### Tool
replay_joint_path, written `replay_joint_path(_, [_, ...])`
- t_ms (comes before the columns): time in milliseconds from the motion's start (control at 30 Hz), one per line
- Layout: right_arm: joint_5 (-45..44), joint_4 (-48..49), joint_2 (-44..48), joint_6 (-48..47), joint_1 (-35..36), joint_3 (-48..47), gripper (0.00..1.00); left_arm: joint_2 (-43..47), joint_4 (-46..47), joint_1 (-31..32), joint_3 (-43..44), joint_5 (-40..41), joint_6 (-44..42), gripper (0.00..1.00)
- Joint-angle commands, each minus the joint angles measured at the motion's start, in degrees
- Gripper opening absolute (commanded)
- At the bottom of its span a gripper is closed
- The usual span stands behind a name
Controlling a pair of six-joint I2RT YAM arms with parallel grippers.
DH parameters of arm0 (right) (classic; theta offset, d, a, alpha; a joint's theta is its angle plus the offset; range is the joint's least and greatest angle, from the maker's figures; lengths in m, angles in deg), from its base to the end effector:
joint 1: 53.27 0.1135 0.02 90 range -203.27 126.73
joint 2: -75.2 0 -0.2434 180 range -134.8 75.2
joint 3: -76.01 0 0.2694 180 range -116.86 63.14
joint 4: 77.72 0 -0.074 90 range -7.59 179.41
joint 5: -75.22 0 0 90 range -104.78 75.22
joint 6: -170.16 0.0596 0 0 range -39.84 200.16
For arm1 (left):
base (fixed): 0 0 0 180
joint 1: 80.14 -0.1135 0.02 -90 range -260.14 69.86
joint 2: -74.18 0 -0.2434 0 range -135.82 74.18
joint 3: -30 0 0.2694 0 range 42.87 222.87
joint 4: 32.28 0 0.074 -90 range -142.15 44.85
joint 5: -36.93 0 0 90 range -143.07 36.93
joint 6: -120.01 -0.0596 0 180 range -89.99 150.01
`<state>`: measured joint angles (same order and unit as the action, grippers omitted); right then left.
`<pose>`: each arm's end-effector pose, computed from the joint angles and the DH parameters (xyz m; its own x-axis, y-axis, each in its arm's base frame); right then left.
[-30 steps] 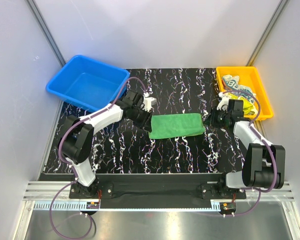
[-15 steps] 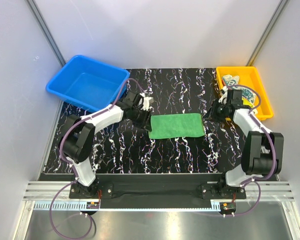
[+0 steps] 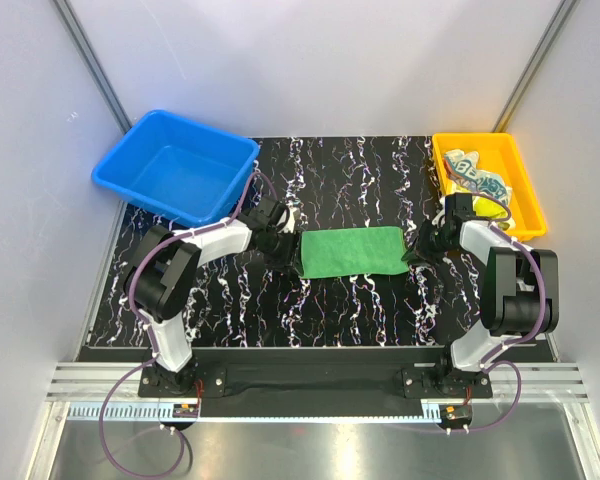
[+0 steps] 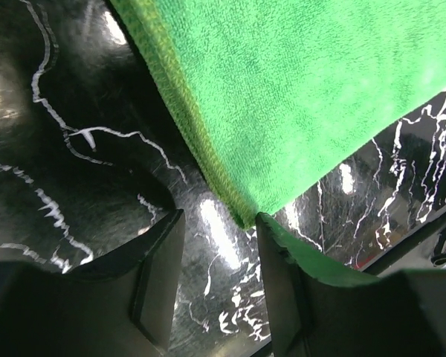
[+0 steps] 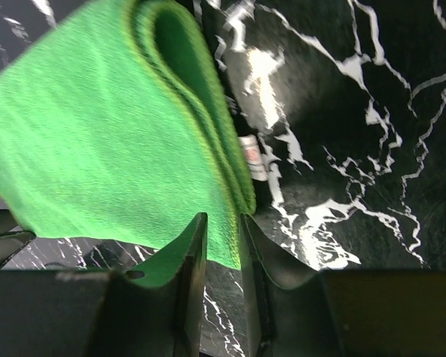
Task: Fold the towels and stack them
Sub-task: Fold the towel
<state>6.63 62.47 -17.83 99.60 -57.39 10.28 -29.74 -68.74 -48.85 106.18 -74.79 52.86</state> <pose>0.3234 -0.0015 0.1137 -0.8914 0.3749 -0.2549 0.2353 0.8632 0.4466 0.3075 -0.2127 0.1079 -0.9498 0.1551 -0.2717 0.2727 0.8361 -0.4760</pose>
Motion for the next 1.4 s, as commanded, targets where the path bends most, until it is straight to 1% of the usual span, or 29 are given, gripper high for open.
replay_joint_path(0, [-2.0, -0.2, -0.7, 1.3, 0.4, 1.0, 0.31, -1.2, 4.2, 0.7, -1.3, 0.7, 2.2, 0.49])
replay_joint_path(133, [-1.7, 1.8, -1.7, 1.8, 0.4, 1.6, 0.30, -2.7, 4.3, 0.8, -0.8, 1.0, 2.5, 0.48])
replay_joint_path(200, [-1.5, 2.1, -2.7, 2.0, 0.4, 1.5, 0.29, -3.6, 3.3, 0.9, 0.2, 1.1, 2.3, 0.45])
replay_joint_path(233, [-1.5, 2.5, -2.9, 1.9, 0.4, 1.6, 0.27, -3.8, 2.8, 0.9, 0.4, 1.8, 2.4, 0.38])
replay_joint_path(300, [-2.5, 2.9, -3.0, 1.6, 0.4, 1.8, 0.15, -3.7, 0.4, 0.9, 1.1, 3.2, 2.2, 0.26])
replay_joint_path(333, [-2.9, 2.7, -2.9, 1.2, 0.4, 1.8, 0.10, -3.5, -0.7, 0.9, 1.4, 5.8, 2.0, 0.20])
replay_joint_path(367, [-4.0, 2.6, -2.4, 0.9, 0.4, 1.8, 0.05, -3.0, -1.8, 0.9, 1.6, 7.0, 2.0, 0.06])
replay_joint_path(400, [-4.5, 2.4, -2.2, 0.6, 0.4, 1.6, 0.00, -2.8, -3.7, 0.9, 1.8, 8.2, 1.8, 0.00])
replay_joint_path(467, [-5.5, 2.2, -1.5, 0.3, 0.4, 1.4, 0.00, -2.3, -5.1, 0.7, 2.0, 10.3, 1.6, 0.00])
replay_joint_path(567, [-6.0, 2.4, -0.9, 0.6, 0.4, 1.1, 0.00, -2.3, -6.0, 0.8, 2.1, 9.1, 1.6, 0.00])
replay_joint_path(600, [-5.8, 2.5, -1.0, 0.8, 0.4, 1.1, 0.00, -2.3, -6.5, 0.7, 2.4, 8.4, 1.7, 0.09])
replay_joint_path(633, [-5.3, 2.6, -1.3, 0.7, 0.4, 1.0, 0.00, -2.2, -6.6, 0.8, 2.5, 8.2, 1.8, 0.21])
replay_joint_path(667, [-4.9, 2.5, -1.7, 0.9, 0.4, 1.0, 0.01, -1.7, -6.6, 0.8, 2.3, 8.4, 1.9, 0.31])
replay_joint_path(700, [-4.7, 2.4, -1.7, 1.2, 0.4, 1.2, 0.05, -0.8, -6.7, 0.7, 2.4, 8.4, 2.2, 0.40])
replay_joint_path(733, [-4.6, 2.4, -1.4, 1.2, 0.4, 1.4, 0.12, -0.3, -7.0, 0.7, 2.6, 9.4, 2.2, 0.44])
replay_joint_path(800, [-4.8, 1.8, -0.9, 1.3, 0.4, 1.4, 0.20, 0.4, -8.2, 0.5, 4.2, 10.9, 2.3, 0.51])
replay_joint_path(833, [-4.9, 1.5, -0.6, 1.4, 0.4, 1.4, 0.27, 0.6, -8.5, 0.4, 4.8, 12.8, 2.3, 0.51])
replay_joint_path(933, [-4.6, 0.4, 2.2, 1.8, 0.4, 0.7, 0.32, 0.6, -6.7, -0.6, 5.9, 13.6, 3.1, 0.57])
replay_joint_path(967, [-3.9, 0.3, 3.0, 2.0, 0.4, 0.4, 0.38, 0.4, -5.2, -1.1, 5.5, 12.8, 3.3, 0.57])
replay_joint_path(1000, [-3.7, 0.0, 3.7, 2.2, 0.4, 0.0, 0.41, 0.1, -2.6, -1.3, 5.4, 11.8, 3.8, 0.58])
replay_joint_path(1200, [-2.3, 0.5, 8.6, 2.4, 0.4, -0.5, 0.50, -5.1, 3.0, -1.4, 5.9, 8.7, 6.3, 0.58])
replay_joint_path(1367, [-1.1, 1.8, 10.3, 1.7, 0.4, 0.0, 0.52, -8.1, 5.9, -1.4, 6.0, 6.2, 8.3, 0.57])
